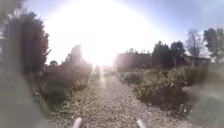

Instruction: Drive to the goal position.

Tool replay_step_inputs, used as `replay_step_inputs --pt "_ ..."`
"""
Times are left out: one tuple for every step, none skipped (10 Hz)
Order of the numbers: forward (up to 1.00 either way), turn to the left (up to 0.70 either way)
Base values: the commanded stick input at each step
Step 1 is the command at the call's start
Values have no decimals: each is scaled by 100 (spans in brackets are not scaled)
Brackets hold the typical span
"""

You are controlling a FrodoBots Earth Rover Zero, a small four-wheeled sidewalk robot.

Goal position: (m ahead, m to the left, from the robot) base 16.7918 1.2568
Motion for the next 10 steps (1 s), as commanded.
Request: replay_step_inputs --pt "50 0" --pt "50 0" --pt "50 0" --pt "50 0" --pt "50 0" --pt "50 0" --pt "50 0" --pt "50 0" --pt "50 0" --pt "50 18"
